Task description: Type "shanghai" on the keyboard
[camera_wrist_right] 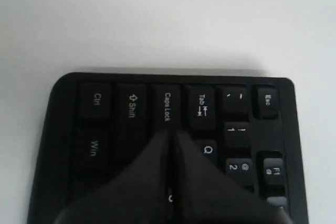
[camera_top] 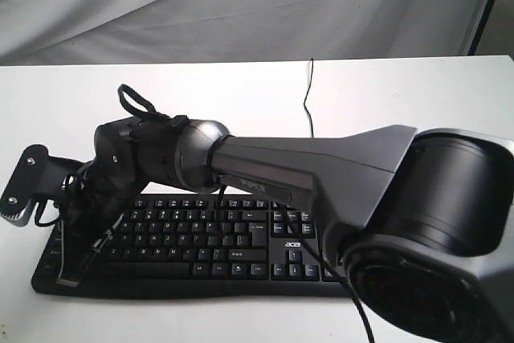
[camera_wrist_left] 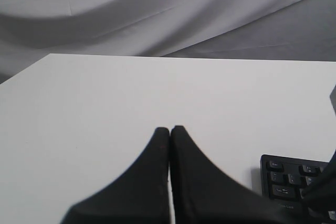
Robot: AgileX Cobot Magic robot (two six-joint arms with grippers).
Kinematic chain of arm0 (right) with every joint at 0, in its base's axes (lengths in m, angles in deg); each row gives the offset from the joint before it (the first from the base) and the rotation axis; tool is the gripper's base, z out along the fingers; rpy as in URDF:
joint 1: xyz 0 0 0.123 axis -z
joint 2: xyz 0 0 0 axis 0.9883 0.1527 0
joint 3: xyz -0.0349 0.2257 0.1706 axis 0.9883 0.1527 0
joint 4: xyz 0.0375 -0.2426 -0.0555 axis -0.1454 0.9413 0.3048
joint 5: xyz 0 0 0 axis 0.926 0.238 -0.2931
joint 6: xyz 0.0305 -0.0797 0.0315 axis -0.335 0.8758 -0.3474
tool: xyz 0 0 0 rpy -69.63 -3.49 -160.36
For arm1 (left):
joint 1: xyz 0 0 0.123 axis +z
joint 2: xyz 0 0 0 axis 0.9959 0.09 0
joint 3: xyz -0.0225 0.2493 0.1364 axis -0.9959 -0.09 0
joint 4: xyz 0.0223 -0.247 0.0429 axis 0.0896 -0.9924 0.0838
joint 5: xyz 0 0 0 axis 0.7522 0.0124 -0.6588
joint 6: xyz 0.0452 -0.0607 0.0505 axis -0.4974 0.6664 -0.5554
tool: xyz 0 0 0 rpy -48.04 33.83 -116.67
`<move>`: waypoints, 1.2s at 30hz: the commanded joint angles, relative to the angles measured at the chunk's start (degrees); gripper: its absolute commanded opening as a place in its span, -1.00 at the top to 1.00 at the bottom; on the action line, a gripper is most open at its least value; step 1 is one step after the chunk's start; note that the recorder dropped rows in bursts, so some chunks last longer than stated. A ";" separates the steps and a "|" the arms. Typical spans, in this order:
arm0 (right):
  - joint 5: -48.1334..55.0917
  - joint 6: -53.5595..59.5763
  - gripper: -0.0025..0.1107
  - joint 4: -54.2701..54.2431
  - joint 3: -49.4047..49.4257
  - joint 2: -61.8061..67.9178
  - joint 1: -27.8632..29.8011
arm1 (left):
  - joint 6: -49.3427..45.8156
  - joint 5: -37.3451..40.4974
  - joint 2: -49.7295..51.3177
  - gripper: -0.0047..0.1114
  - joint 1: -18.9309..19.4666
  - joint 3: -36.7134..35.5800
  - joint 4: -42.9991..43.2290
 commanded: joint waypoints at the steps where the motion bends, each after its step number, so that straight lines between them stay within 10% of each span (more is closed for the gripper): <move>1: 0.44 0.64 0.96 0.34 -0.32 -2.58 0.48 | 0.09 -0.60 -0.29 0.91 0.14 -0.29 -0.04; 36: 7.56 -2.05 0.96 5.10 3.48 -6.74 1.95 | 0.09 -0.60 -0.29 0.91 0.14 -0.29 -0.04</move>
